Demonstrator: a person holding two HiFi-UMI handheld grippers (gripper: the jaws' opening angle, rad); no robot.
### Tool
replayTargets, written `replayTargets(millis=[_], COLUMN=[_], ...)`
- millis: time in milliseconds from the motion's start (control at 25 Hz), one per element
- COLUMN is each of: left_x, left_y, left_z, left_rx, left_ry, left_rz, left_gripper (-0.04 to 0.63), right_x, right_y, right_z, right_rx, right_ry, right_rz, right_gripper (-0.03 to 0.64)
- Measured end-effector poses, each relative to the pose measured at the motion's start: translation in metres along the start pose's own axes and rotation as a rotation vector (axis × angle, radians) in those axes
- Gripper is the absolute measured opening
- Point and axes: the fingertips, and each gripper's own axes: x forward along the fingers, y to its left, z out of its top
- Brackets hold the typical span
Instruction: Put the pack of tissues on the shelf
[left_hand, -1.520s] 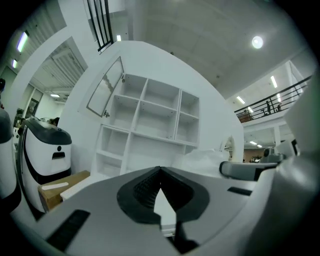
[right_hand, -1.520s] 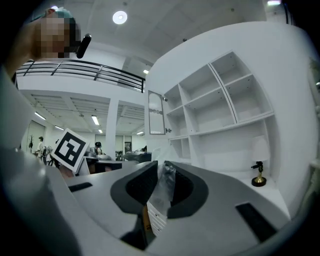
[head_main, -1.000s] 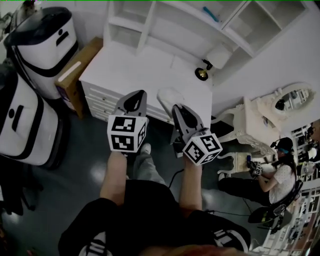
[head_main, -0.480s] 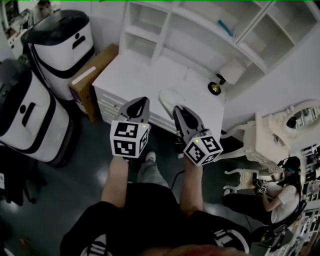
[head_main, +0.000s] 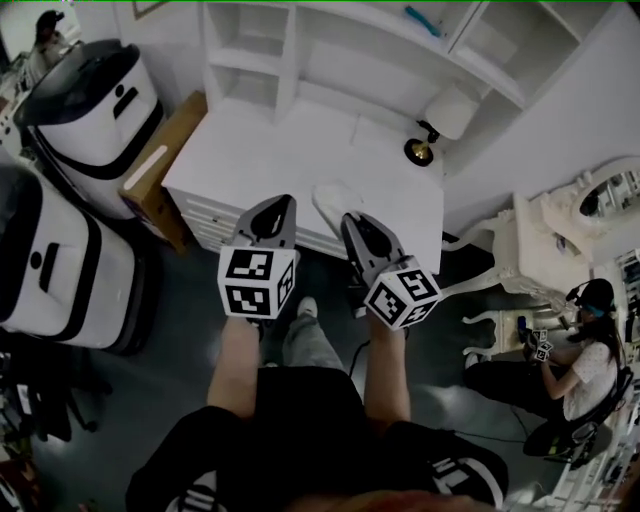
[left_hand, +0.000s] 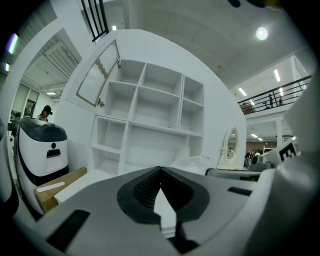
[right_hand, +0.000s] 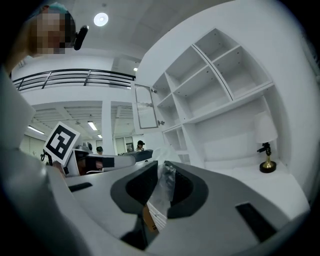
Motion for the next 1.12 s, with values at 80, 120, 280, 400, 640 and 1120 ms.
replayTargets(millis=[80, 120, 280, 400, 640, 1120], left_x=[0.017, 0.026, 0.063, 0.089, 0.143, 0.255], left_y=[-0.009, -0.012, -0.022, -0.033, -0.019, -0.092], left_z=[0.002, 0.003, 0.014, 0.035, 0.060, 0.045], left_rx=[0.007, 0.013, 0.033, 0.046, 0.087, 0.118], left_ry=[0.007, 0.013, 0.026, 0.027, 0.058, 0.071], left_rz=[-0.009, -0.013, -0.021, -0.021, 0.049, -0.055], left_gripper=[0.011, 0.011, 0.011, 0.011, 0.011, 0.011], right_x=[-0.001, 0.000, 0.012, 0.025, 0.049, 0.015], right_y=[-0.016, -0.025, -0.065, -0.090, -0.139, -0.258], right_z=[0.004, 0.006, 0.026, 0.059, 0.073, 0.083], right_rx=[0.004, 0.009, 0.037, 0.036, 0.064, 0.067], right_ry=[-0.004, -0.005, -0.029, -0.060, -0.077, -0.083], right_rz=[-0.008, -0.013, -0.023, 0.001, 0.021, -0.086], right_gripper=[0.055, 0.055, 0.055, 0.055, 0.055, 0.055])
